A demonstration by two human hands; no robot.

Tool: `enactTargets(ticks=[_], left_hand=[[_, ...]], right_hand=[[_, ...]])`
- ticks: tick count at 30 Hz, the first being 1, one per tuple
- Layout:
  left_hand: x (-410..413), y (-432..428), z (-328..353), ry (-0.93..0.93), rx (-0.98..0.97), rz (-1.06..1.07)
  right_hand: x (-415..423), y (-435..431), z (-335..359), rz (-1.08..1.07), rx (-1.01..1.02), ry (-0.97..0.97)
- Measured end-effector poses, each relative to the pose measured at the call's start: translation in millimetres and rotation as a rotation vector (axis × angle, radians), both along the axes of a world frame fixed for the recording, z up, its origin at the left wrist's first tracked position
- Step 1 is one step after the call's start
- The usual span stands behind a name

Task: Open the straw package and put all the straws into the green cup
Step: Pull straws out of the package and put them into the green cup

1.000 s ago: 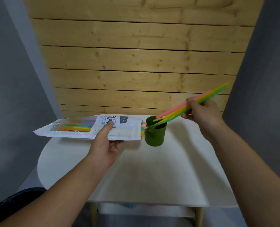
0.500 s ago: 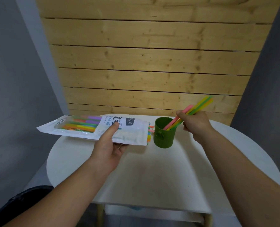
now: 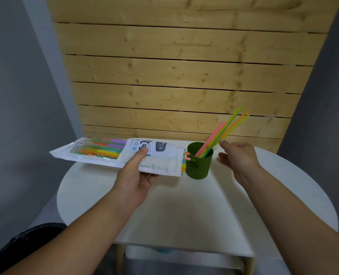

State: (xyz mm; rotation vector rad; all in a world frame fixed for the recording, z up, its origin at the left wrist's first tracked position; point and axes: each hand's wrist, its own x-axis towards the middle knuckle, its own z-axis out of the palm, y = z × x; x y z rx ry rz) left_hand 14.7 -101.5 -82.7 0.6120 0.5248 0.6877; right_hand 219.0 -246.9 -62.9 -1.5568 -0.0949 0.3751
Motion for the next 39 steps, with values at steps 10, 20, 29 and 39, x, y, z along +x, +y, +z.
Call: enactTargets(ticks=[10, 20, 29, 39], left_hand=[[0.9, -0.4, 8.1, 0.041, 0.290, 0.006], [-2.4, 0.2, 11.7, 0.085, 0.362, 0.042], [-3.5, 2.7, 11.5, 0.059, 0.251, 0.043], [-3.4, 2.6, 13.1, -0.058, -0.078, 0.057]], right_hand=[[-67.9, 8.3, 11.2, 0.351, 0.010, 0.191], [-69.1, 5.0, 6.4, 0.466, 0.229, 0.317], [-63.3, -0.2, 9.6, 0.435, 0.288, 0.330], [-60.5, -4.7, 14.4, 0.333, 0.501, 0.339]])
